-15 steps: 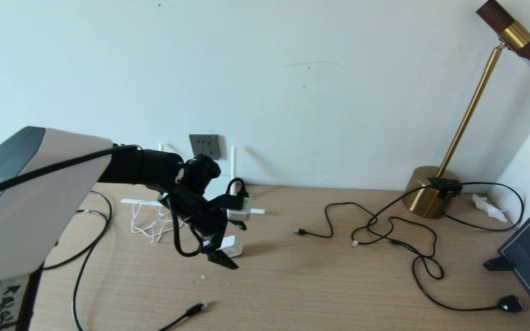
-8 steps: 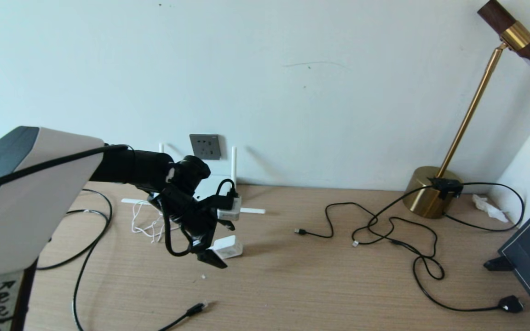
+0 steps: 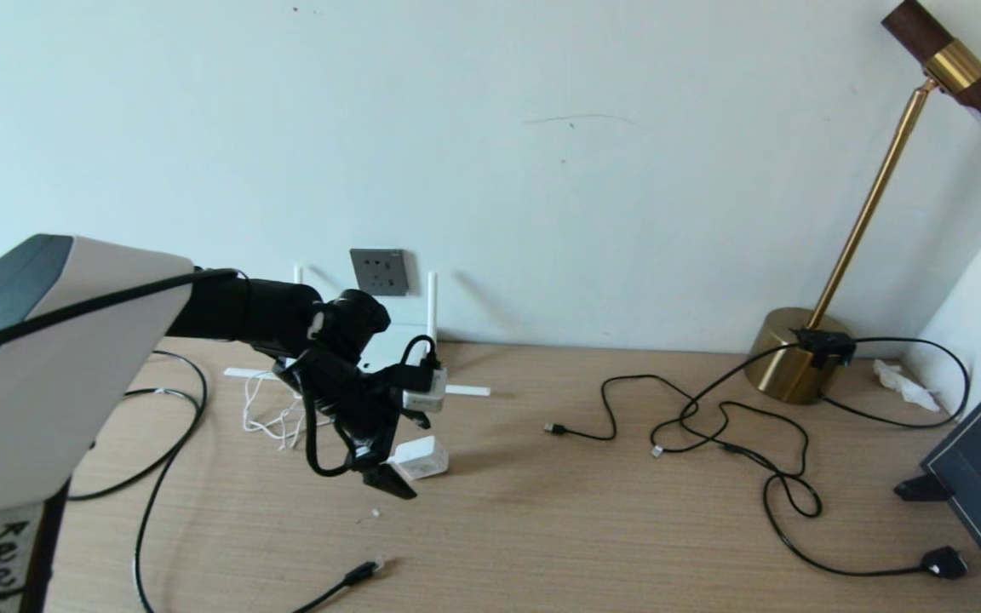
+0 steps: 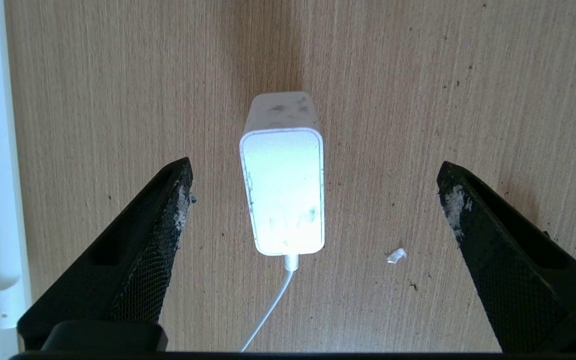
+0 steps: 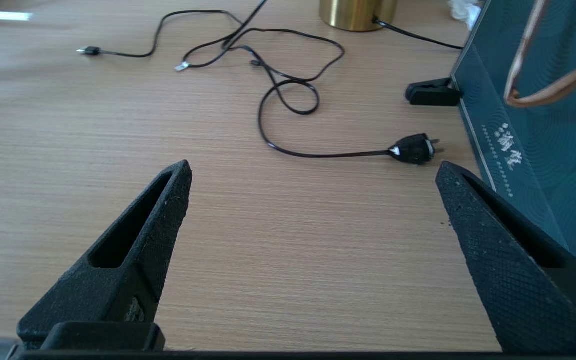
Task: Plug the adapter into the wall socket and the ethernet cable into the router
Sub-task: Pick up plug
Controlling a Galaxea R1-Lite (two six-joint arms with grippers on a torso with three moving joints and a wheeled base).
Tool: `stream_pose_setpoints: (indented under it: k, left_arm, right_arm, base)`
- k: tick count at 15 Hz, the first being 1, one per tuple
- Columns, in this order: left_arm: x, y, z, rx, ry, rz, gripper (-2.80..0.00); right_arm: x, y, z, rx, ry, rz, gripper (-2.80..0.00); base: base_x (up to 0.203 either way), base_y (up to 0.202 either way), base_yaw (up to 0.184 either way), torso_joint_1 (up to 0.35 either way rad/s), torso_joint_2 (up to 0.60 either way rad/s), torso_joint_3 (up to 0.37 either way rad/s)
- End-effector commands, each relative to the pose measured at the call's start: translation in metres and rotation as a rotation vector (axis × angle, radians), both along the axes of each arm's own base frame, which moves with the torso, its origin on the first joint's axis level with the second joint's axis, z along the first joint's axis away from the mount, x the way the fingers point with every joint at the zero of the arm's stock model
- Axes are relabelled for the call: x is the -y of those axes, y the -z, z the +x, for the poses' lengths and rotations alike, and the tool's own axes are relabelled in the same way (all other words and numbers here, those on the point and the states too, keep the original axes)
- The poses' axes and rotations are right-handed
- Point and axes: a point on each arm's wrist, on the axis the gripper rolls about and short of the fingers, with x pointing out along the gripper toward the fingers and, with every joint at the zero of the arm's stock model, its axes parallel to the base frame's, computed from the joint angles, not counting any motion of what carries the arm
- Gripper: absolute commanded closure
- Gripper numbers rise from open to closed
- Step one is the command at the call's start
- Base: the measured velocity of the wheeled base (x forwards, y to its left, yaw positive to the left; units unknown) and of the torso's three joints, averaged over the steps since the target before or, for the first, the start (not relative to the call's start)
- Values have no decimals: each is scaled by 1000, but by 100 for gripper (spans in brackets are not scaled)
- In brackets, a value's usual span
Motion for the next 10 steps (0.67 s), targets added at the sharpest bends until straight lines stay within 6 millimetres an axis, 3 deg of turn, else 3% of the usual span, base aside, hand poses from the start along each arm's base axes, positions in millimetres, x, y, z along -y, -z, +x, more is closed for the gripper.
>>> stream_pose_setpoints:
  k: [1, 10]
  left_arm:
    - [1, 2, 1, -4, -3, 0, -280]
    - [21, 15, 4, -33, 3, 6, -280]
  right_arm:
    - [0, 0, 0, -1, 0, 0, -280]
    - [0, 0, 0, -1, 0, 0, -280]
  base:
    - [0, 0, 0, 0, 0, 0]
    - [0, 0, 0, 0, 0, 0]
